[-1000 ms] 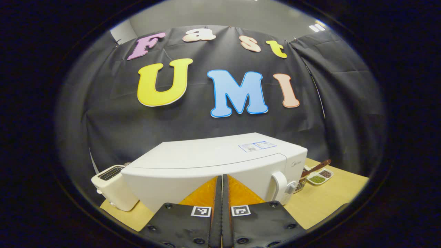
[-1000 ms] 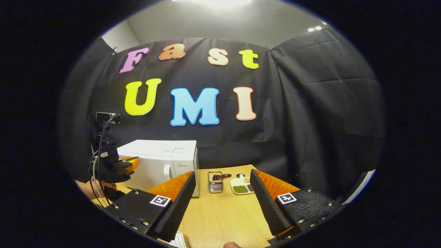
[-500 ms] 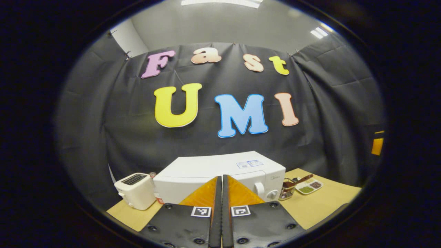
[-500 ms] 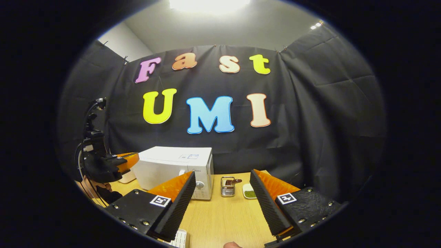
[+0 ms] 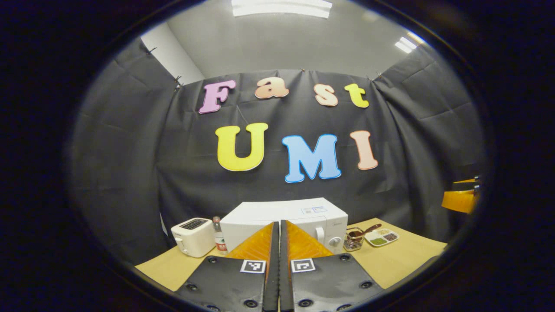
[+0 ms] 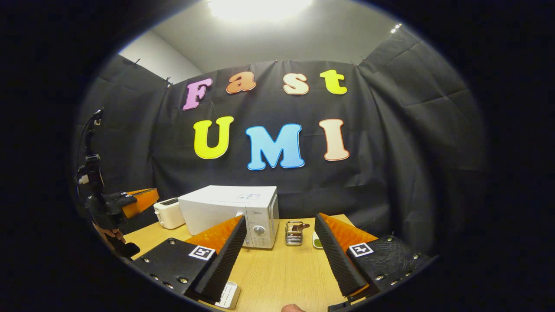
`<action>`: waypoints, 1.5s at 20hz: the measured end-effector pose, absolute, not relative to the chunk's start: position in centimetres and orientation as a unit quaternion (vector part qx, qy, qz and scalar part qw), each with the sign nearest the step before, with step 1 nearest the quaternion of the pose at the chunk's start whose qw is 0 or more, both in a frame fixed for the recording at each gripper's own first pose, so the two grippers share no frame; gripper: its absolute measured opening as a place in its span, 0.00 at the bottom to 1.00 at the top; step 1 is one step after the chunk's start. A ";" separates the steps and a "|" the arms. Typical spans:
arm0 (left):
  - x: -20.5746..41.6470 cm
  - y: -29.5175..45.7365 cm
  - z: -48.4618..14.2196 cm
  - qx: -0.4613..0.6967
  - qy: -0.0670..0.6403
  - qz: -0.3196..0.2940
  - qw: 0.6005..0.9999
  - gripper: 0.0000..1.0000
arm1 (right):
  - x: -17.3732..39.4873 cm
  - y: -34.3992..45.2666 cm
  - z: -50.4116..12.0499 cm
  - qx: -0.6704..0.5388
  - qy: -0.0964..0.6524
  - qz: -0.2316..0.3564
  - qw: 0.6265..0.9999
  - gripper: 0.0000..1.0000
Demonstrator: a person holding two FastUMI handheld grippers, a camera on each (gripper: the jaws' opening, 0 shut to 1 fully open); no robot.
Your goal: Open the microwave oven with the left hand, put the food in, and close the microwave oven.
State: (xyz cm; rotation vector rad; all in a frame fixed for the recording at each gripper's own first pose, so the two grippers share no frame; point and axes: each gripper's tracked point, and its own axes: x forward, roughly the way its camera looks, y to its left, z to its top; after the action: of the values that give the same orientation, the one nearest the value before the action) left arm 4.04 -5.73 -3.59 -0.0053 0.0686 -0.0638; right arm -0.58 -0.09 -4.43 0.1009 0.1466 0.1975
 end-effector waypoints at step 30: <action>-4.0 0.3 0.1 -0.017 -0.024 -0.038 0.999 0.97 | -5.8 6.1 -1.8 0.024 0.026 0.072 0.997 0.96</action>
State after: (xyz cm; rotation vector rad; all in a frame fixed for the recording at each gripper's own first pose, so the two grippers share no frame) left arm -4.03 0.30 0.07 -0.0334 -0.0475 -0.0751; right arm -5.79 6.11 -1.76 0.0489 0.0519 0.1436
